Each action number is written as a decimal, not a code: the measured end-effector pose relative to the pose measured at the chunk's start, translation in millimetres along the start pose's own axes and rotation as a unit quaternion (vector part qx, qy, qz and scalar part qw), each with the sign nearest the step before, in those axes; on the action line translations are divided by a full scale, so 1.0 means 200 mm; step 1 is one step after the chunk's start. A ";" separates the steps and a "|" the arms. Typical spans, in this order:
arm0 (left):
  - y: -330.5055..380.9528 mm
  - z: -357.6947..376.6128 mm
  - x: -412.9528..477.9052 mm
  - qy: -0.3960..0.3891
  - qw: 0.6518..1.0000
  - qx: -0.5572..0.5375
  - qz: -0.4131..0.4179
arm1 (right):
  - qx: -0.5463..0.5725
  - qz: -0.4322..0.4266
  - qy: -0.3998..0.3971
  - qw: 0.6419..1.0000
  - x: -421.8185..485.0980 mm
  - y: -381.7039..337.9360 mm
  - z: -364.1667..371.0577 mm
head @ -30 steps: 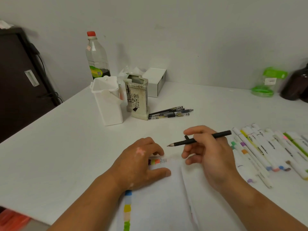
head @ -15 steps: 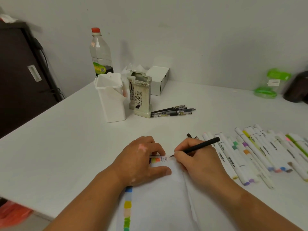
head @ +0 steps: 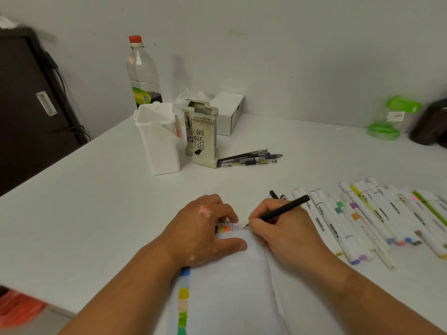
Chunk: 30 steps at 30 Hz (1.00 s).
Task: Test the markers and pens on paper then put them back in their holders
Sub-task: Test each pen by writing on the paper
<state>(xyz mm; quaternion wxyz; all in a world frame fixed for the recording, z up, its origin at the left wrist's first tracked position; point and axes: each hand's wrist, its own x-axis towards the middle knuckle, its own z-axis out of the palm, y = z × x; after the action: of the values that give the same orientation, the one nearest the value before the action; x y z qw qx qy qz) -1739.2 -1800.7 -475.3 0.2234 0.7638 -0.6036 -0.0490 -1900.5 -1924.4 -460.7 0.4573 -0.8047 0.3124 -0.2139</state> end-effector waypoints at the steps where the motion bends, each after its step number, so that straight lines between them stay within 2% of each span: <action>1: 0.00 0.00 0.00 -0.002 1.000 0.000 -0.001 | -0.001 0.000 0.002 1.000 0.00 0.00 0.00; 24: 0.01 -0.01 0.00 -0.017 1.000 0.002 -0.013 | -0.039 -0.002 0.018 0.999 0.00 0.00 -0.01; 28: 0.02 -0.01 -0.01 -0.008 1.000 -0.011 -0.020 | 0.015 -0.006 0.062 0.998 0.00 0.00 -0.02; 30: 0.03 -0.03 -0.01 0.030 0.996 -0.072 -0.040 | 0.087 0.000 0.067 0.994 0.01 -0.01 -0.04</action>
<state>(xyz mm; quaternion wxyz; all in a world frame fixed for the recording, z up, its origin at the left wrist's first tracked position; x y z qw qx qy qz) -1742.7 -1798.0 -469.0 0.2941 0.7702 -0.5606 -0.0780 -1904.2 -1929.2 -455.7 0.5033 -0.7460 0.3225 -0.2936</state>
